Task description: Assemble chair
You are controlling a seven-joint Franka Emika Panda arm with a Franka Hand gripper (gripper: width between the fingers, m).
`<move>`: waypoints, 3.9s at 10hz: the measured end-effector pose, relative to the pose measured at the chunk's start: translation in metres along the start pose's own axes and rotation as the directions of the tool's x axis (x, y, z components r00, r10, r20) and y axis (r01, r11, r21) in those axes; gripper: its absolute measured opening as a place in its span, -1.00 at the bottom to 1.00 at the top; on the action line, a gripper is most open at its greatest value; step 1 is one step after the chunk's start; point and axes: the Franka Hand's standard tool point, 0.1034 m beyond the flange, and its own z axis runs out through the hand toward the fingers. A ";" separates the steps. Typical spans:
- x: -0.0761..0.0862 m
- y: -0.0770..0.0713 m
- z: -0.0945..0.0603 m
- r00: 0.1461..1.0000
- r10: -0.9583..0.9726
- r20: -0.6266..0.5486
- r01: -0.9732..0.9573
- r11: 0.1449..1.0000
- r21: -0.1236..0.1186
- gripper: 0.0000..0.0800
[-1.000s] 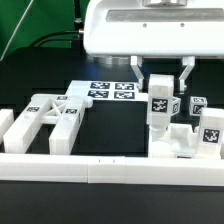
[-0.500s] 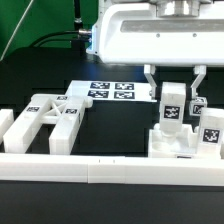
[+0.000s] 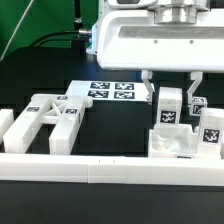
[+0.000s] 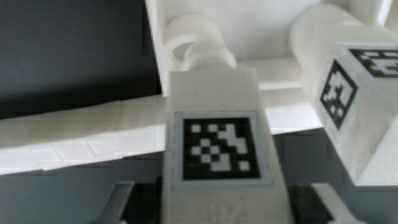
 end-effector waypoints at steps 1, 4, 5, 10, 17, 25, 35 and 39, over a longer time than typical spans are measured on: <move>0.000 0.001 0.001 1.000 -0.002 0.001 0.002 1.000 -0.002 -0.28; -0.002 0.002 0.004 1.000 -0.004 -0.002 0.004 1.000 -0.004 -0.28; -0.004 0.002 0.007 1.000 -0.006 0.002 0.006 1.000 -0.006 -0.28; -0.010 -0.004 0.013 1.000 -0.011 -0.007 0.011 1.000 -0.007 -0.28; -0.008 0.003 0.013 0.999 -0.034 -0.006 0.034 0.999 -0.011 0.59; 0.007 0.012 -0.010 0.999 -0.025 0.030 0.025 1.000 0.000 0.62; -0.009 0.005 0.001 0.822 -0.005 0.569 0.029 0.999 -0.032 0.62; 0.000 0.001 0.003 0.843 -0.027 0.537 0.043 0.999 -0.017 0.07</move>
Offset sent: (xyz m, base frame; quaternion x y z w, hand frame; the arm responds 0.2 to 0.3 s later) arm -0.0012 -0.0004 -0.0071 -0.0083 0.0100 0.0021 0.9999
